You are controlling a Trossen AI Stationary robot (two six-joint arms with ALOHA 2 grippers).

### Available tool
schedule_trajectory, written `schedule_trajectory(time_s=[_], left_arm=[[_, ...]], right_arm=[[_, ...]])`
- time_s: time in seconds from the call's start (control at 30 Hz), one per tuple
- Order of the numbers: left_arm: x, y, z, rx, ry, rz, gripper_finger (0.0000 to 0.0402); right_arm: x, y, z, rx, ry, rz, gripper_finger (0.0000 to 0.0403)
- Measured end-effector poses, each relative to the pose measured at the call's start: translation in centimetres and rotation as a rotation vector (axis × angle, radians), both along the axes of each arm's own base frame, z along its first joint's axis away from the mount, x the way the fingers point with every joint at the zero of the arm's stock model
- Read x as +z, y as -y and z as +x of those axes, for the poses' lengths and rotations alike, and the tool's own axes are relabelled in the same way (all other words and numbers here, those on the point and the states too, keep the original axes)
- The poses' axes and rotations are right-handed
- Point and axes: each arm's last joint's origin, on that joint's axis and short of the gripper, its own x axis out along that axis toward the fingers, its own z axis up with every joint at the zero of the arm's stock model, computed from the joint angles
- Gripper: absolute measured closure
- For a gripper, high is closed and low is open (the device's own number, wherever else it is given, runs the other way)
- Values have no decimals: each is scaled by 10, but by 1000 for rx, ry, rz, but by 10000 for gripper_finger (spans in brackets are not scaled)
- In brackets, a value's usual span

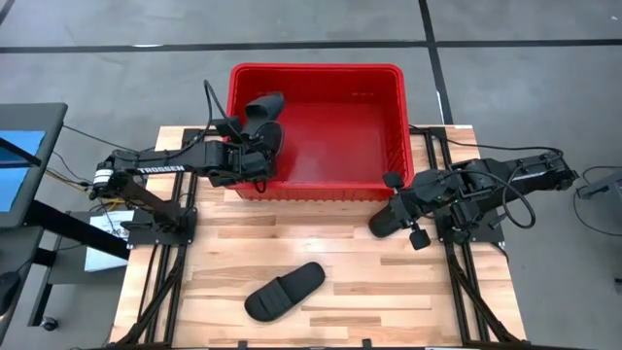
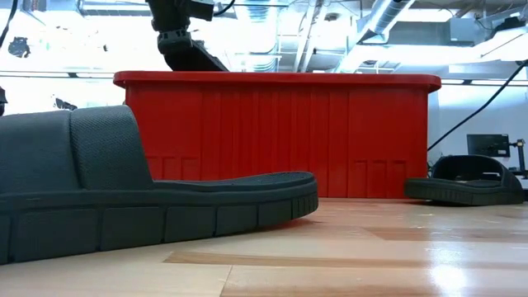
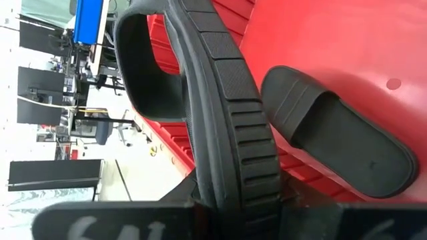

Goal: Pick and place slides into bin
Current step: Stack the middle slide on top of the slide in the bin

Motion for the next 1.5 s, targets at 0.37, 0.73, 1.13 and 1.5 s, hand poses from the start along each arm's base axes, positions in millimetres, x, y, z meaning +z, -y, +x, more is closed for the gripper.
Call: schedule_trajectory(time_s=[0.37, 0.73, 1.13, 1.5], left_arm=[[0, -1, 0, -4, -8, -7, 363], [-2, -17, -5, 49, -11, -55, 363], [-15, -27, -3, 129, -46, -114, 363], [-65, -40, 24, 184, -301, -130, 364]], right_arm=[[0, 0, 0, 0, 0, 0, 353], [0, 0, 0, 0, 0, 0, 353], [0, 0, 0, 0, 1, 0, 353], [0, 0, 0, 0, 2, 1, 353]])
